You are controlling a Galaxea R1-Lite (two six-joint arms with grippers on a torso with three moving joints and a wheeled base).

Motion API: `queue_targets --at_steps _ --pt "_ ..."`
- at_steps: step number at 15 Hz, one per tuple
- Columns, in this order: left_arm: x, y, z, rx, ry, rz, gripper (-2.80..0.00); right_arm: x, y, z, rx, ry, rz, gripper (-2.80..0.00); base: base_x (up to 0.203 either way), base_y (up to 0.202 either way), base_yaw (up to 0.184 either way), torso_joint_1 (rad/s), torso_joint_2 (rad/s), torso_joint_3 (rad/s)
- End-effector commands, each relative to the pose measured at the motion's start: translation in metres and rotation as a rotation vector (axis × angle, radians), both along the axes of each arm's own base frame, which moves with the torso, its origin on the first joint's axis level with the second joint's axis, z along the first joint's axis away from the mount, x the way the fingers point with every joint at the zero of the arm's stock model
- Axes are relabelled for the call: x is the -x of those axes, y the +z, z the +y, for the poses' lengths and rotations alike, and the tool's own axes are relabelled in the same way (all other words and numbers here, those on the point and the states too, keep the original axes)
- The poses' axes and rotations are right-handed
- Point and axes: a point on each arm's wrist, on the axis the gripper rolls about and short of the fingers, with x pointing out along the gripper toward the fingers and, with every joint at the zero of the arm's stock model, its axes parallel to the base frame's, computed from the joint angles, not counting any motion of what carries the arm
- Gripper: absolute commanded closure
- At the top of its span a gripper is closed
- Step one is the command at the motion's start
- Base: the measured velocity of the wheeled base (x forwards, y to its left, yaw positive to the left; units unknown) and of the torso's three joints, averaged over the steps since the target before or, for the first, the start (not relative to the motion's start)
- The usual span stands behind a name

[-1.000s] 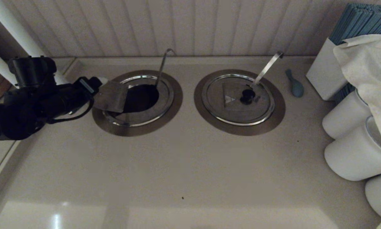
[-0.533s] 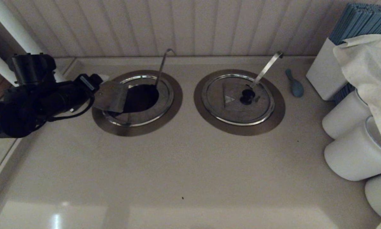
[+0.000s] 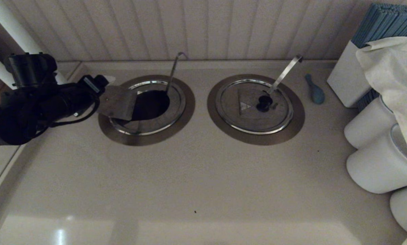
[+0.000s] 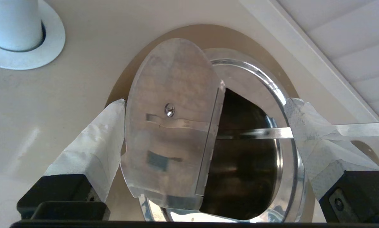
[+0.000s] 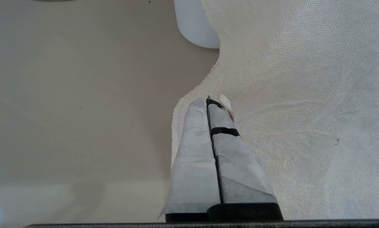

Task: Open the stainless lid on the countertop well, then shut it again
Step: Close the lid

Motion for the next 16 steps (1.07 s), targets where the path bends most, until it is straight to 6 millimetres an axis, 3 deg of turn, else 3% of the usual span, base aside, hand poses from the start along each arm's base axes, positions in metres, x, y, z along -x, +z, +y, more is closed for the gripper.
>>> queue_targets --at_steps 1,16 --pt "0.000 0.002 0.000 0.004 -0.001 -0.008 -2.80 0.000 0.000 0.000 0.001 0.000 0.000 0.00 0.000 0.000 0.000 0.000 0.00 0.000" --pt "0.015 0.024 -0.024 0.012 -0.068 -0.069 -2.80 0.000 0.000 0.000 0.000 0.000 -0.001 0.00 0.000 0.000 0.000 0.000 0.00 0.000"
